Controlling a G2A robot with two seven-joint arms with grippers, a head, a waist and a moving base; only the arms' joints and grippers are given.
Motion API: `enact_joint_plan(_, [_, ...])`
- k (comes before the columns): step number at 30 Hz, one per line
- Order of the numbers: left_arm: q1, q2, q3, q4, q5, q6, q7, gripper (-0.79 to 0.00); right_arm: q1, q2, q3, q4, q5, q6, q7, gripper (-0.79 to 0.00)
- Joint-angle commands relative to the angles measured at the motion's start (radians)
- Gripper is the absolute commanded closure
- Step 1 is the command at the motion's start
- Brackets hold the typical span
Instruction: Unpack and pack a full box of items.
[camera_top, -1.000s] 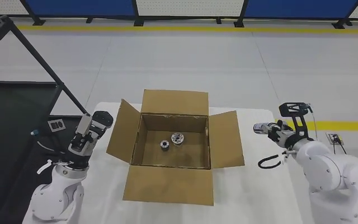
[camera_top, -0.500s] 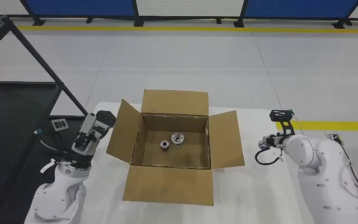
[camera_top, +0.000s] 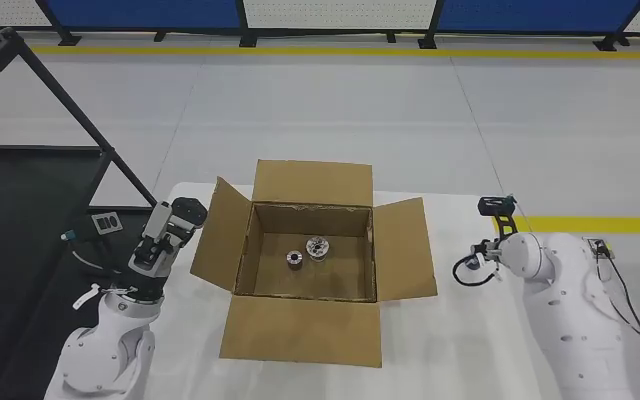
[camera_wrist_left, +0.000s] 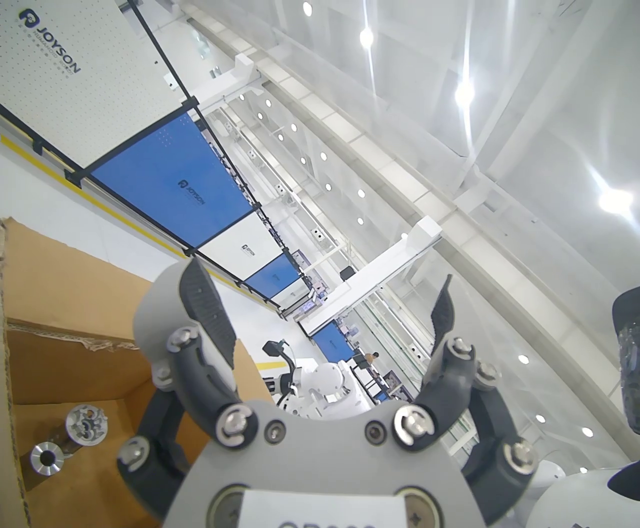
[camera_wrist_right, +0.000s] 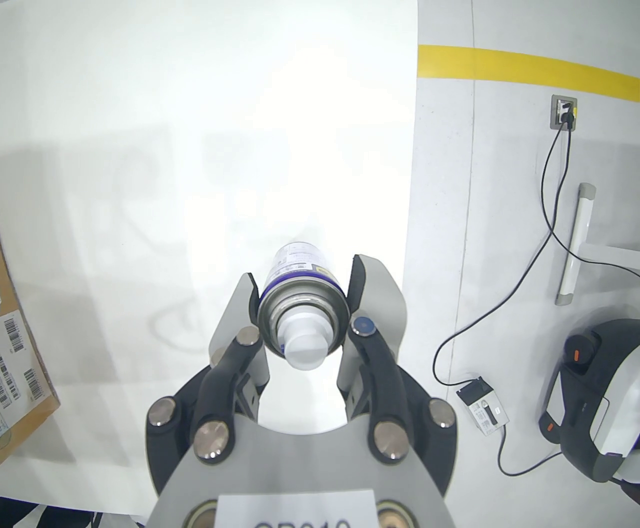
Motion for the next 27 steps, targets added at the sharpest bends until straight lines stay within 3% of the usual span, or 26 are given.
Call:
enact_joint_plan(1, [-0.002,0.0,0.002,0.0,0.001,0.001,-0.001,-0.785,0.011,-0.001,-0.005,0.024,0.002,0.0,-0.011,0.0])
enact_joint_plan(8, [-0.01,0.0,0.007,0.001,0.006,0.005,-0.002,-0.785,0.027,-0.002,-0.017,0.068,0.008,0.004,-0.025,0.0])
enact_joint_plan(9, [-0.011,0.0,0.008,0.0,0.006,0.005,-0.002,-0.785,0.029,-0.002,-0.019,0.074,0.009,0.003,-0.025,-0.046])
enact_joint_plan(11, [-0.012,0.0,0.009,0.001,0.008,0.005,-0.004,-0.785,0.032,-0.002,-0.02,0.084,0.013,0.002,-0.028,-0.191])
enact_joint_plan(12, [-0.013,0.0,0.01,0.001,0.008,0.005,-0.003,-0.785,0.035,-0.002,-0.021,0.088,0.014,0.001,-0.029,-0.363])
enact_joint_plan(13, [-0.013,0.0,0.01,0.002,0.008,0.005,-0.003,-0.785,0.036,-0.001,-0.021,0.092,0.015,0.001,-0.03,-0.409])
enact_joint_plan(16, [-0.012,0.001,0.011,0.003,0.008,0.004,-0.002,-0.785,0.039,-0.001,-0.022,0.097,0.018,0.004,-0.034,-0.748])
enact_joint_plan(17, [-0.012,0.001,0.01,0.003,0.008,0.003,-0.001,-0.785,0.04,-0.001,-0.021,0.096,0.021,0.006,-0.035,-0.785])
enact_joint_plan(27, [-0.006,0.001,0.004,0.001,0.004,-0.004,0.004,-0.785,0.009,0.009,0.016,-0.032,0.022,0.042,-0.066,-0.785])
